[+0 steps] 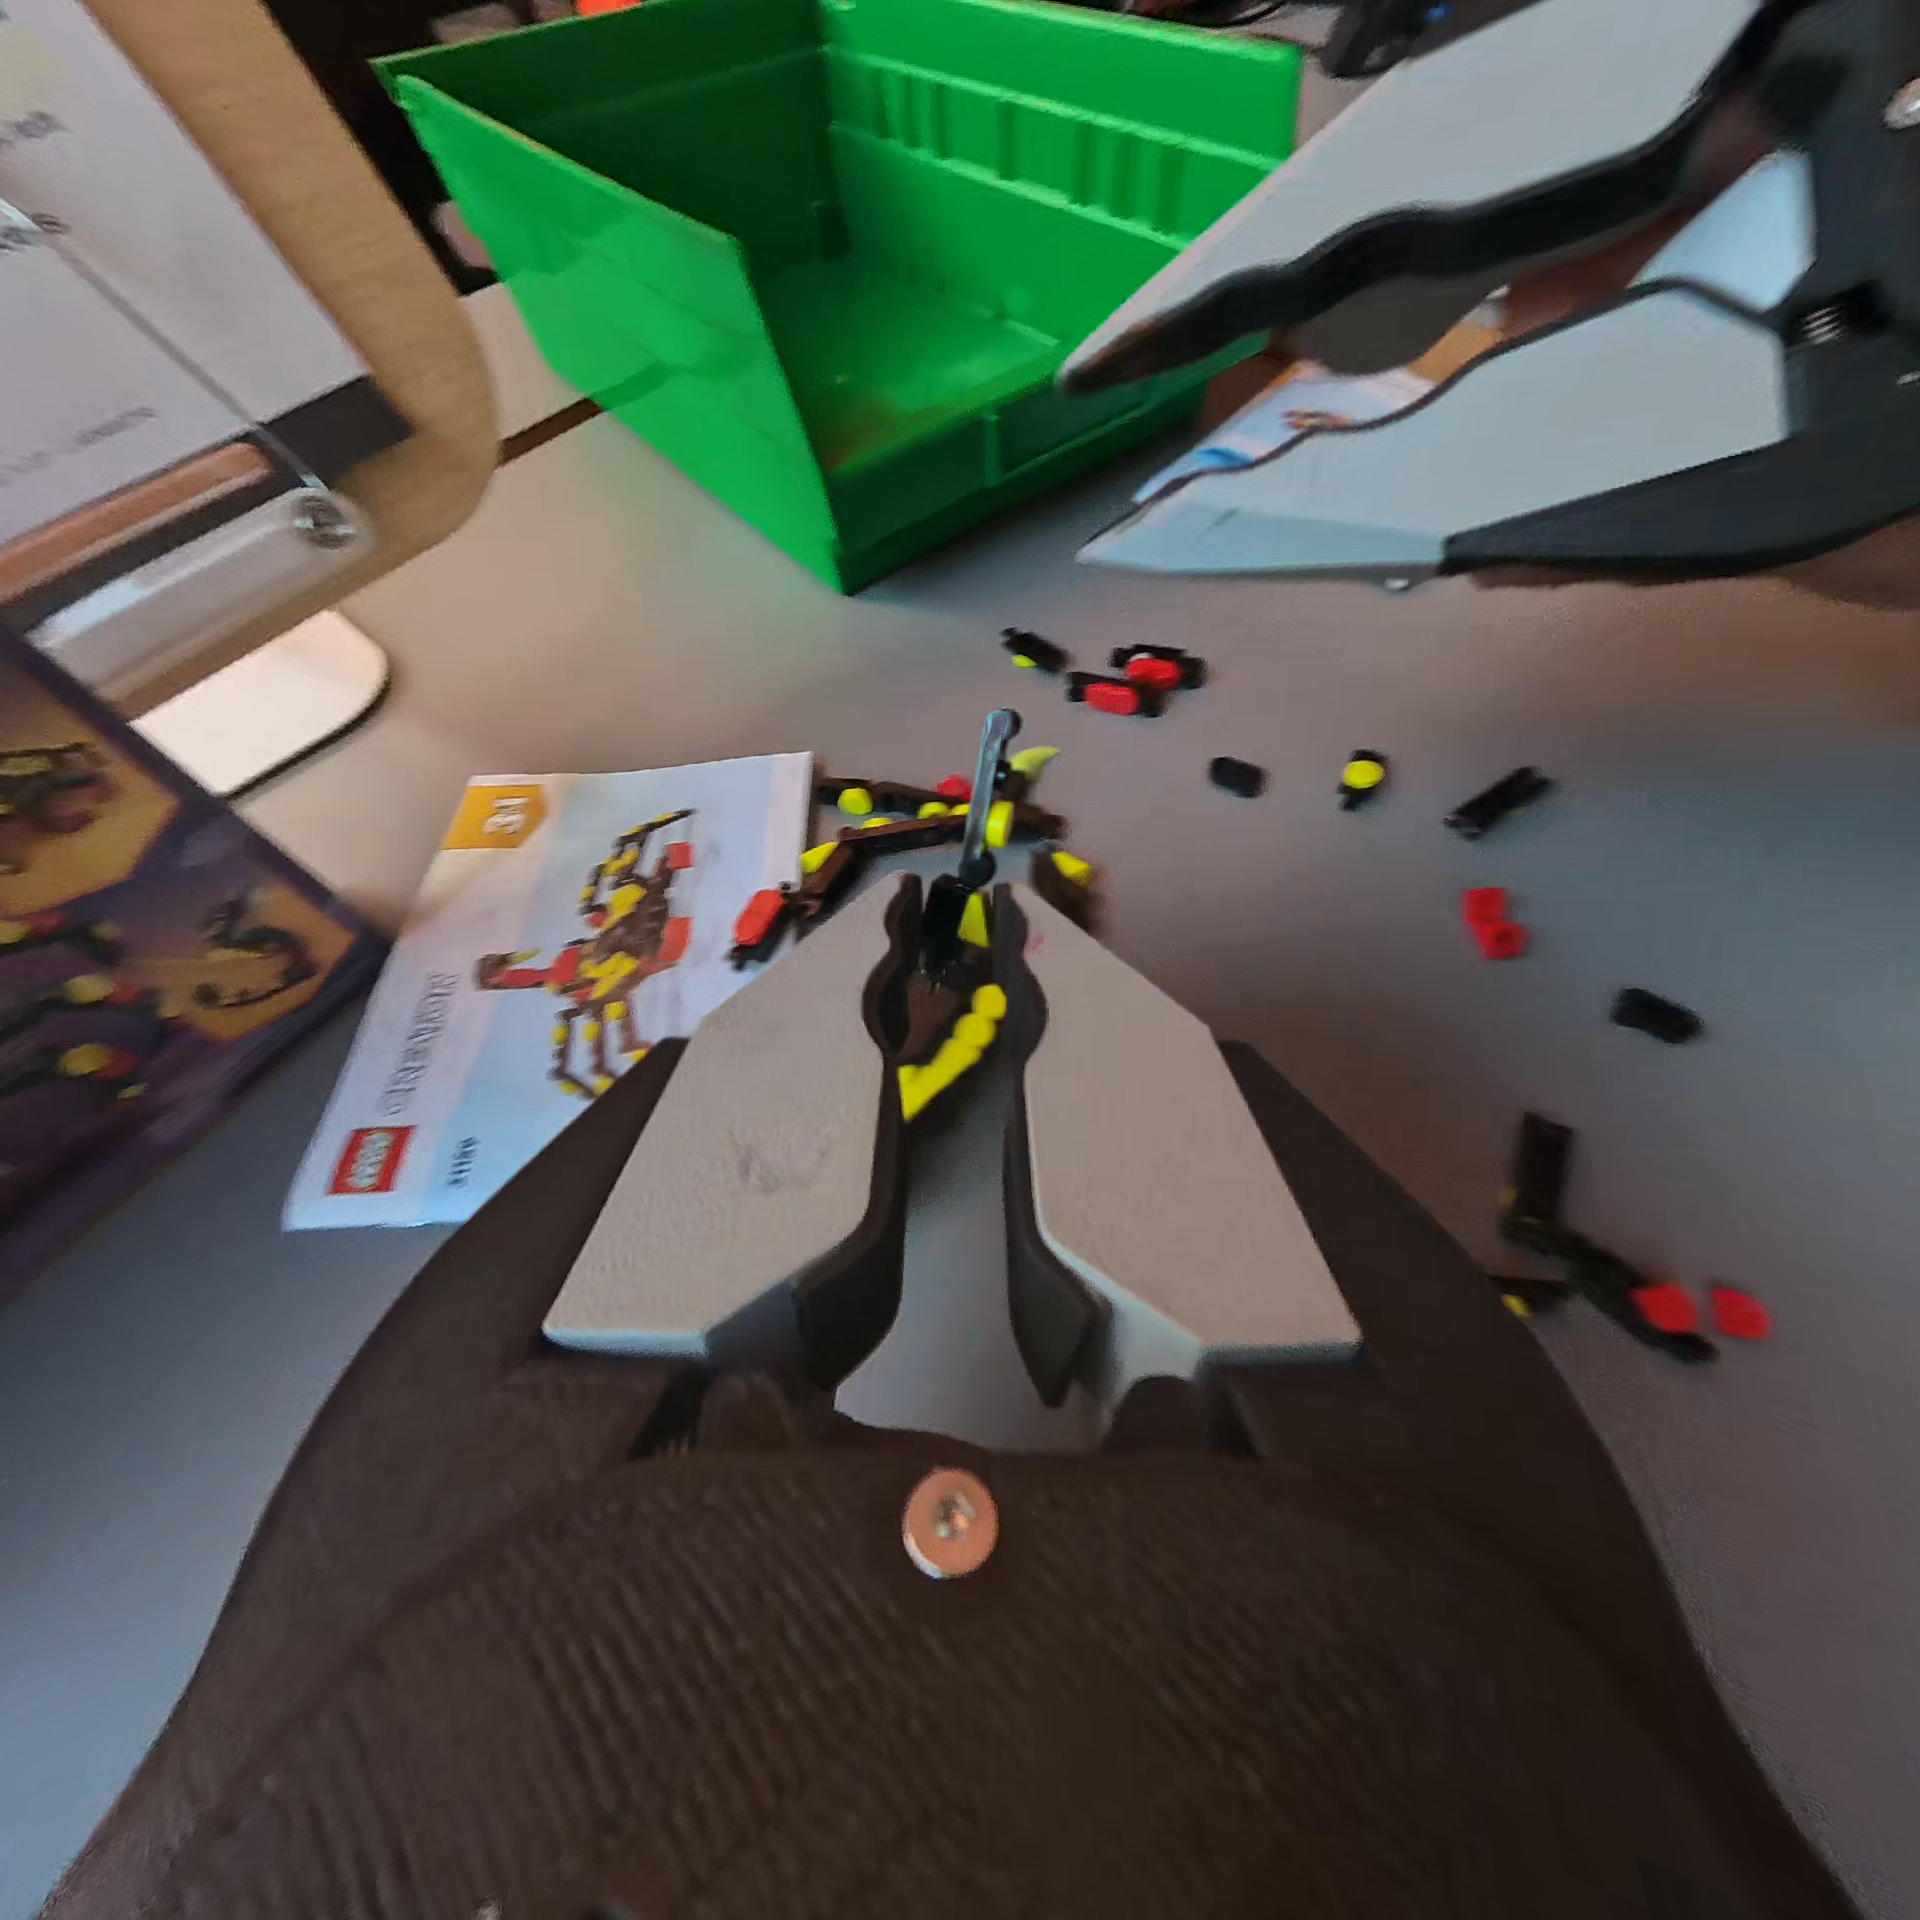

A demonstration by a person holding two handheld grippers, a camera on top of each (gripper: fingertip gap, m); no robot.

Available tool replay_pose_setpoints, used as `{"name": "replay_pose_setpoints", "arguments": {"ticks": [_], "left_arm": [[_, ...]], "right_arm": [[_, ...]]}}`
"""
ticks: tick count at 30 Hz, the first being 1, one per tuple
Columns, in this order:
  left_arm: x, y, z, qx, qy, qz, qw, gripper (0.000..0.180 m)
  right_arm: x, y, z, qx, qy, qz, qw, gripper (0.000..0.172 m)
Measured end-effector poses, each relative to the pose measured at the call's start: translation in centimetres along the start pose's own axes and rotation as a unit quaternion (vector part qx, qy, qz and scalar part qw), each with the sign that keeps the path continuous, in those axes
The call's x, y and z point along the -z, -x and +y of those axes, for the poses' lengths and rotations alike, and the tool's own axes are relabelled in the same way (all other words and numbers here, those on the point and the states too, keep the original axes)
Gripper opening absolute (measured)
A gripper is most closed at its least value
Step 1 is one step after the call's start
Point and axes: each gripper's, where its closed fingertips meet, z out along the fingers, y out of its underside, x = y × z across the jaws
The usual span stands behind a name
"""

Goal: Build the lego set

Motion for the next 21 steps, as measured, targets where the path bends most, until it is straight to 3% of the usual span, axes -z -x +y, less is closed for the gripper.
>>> {"name": "replay_pose_setpoints", "arguments": {"ticks": [6, 21], "left_arm": [[0.0, 0.7, -0.2, -0.026, -0.006, -0.031, 0.999, 0.011], [0.1, 0.2, -0.4, -0.033, -0.011, -0.025, 0.999, 0.011]], "right_arm": [[-0.4, 0.0, 0.9, -0.003, 0.018, 0.002, 1.000, 0.025], [-1.0, 1.3, 1.5, -0.008, 0.027, -0.026, 0.999, 0.025]]}}
